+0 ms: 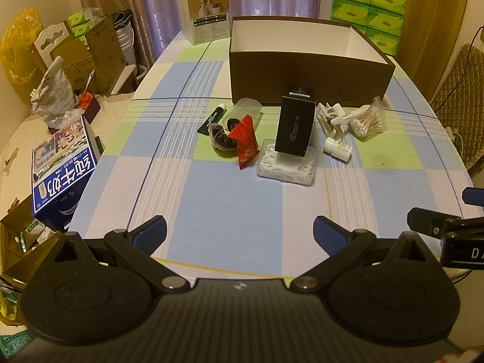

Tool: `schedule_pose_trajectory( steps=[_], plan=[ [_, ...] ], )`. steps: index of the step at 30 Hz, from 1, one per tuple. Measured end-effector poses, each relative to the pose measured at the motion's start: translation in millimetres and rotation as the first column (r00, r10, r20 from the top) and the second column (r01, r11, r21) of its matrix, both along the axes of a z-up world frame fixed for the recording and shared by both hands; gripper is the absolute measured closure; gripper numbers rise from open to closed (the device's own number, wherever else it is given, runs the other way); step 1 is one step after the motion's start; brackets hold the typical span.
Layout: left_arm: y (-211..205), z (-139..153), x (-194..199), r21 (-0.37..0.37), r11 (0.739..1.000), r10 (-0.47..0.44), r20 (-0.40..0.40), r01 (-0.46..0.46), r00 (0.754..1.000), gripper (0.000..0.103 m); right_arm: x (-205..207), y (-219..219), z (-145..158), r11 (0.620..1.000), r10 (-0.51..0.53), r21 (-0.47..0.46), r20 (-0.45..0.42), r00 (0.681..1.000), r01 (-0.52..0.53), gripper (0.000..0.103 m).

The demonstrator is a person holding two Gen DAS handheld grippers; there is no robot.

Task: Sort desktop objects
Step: 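Move both tools toward the objects in front of the box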

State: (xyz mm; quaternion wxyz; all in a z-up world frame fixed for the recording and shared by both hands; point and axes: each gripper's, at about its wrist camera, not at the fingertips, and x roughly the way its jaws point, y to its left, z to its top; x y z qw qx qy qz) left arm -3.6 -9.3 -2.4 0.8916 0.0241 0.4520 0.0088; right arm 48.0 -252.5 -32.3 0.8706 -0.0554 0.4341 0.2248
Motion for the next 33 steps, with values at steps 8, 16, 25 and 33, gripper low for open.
schedule_pose_trajectory(
  steps=[8,16,25,33],
  plan=[
    [-4,2,-1,0.004,1.000,0.001,0.005,-0.001,1.000,0.001,0,-3,-1,1.000,0.003,0.002,0.002,1.000,-0.003,0.002],
    [-7,3,1,0.008,0.998,0.068,0.009,-0.069,0.998,0.001,2,-7,-1,1.000,0.009,0.007,-0.002,1.000,-0.009,0.002],
    [-12,3,3,0.006,0.995,0.097,0.009,-0.097,0.995,0.001,10,-19,-1,1.000,0.017,0.025,-0.009,1.000,-0.017,0.002],
    [-13,2,9,0.002,0.995,0.102,0.003,-0.102,0.995,0.001,16,-27,-1,0.999,0.002,0.040,-0.002,1.000,-0.002,0.002]
  ],
)
